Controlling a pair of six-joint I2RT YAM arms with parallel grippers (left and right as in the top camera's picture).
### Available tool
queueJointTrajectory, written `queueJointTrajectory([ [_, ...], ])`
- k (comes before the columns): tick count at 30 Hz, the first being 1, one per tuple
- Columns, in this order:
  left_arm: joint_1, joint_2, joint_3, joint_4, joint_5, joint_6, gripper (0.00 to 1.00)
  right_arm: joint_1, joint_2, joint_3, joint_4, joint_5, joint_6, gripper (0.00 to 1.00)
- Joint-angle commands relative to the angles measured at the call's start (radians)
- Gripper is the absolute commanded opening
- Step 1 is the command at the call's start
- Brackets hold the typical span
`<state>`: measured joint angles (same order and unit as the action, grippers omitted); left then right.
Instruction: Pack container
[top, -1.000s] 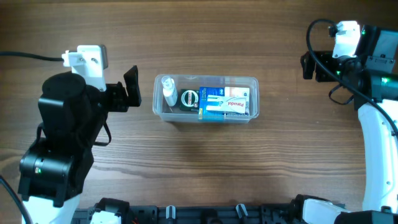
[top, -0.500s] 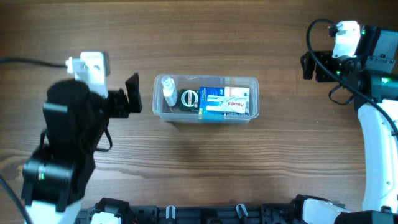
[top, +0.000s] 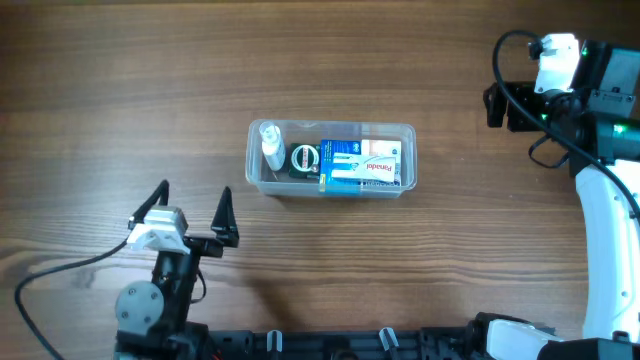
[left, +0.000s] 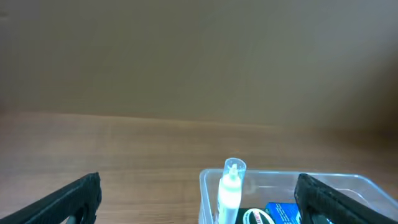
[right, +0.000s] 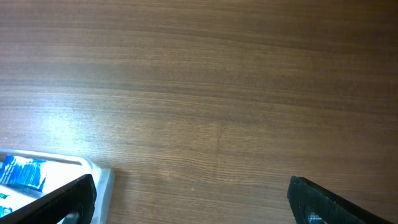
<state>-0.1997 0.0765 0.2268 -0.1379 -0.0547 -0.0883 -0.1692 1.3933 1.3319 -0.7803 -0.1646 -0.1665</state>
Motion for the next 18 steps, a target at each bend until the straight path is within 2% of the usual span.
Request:
queueJointTrajectory([
  [1, 0.018, -0.037, -0.067, 0.046, 0.024, -0.006, 1.00, -0.001, 0.006, 0.001, 0.003, -0.017, -0.011, 1.00],
  [5, 0.093, -0.070, -0.101, 0.050, 0.099, -0.006, 1.00, -0.001, 0.006, 0.001, 0.003, -0.017, -0.010, 1.00],
  [18, 0.098, -0.074, -0.221, 0.064, 0.095, -0.006, 1.00, -0.001, 0.006, 0.001, 0.003, -0.017, -0.010, 1.00],
])
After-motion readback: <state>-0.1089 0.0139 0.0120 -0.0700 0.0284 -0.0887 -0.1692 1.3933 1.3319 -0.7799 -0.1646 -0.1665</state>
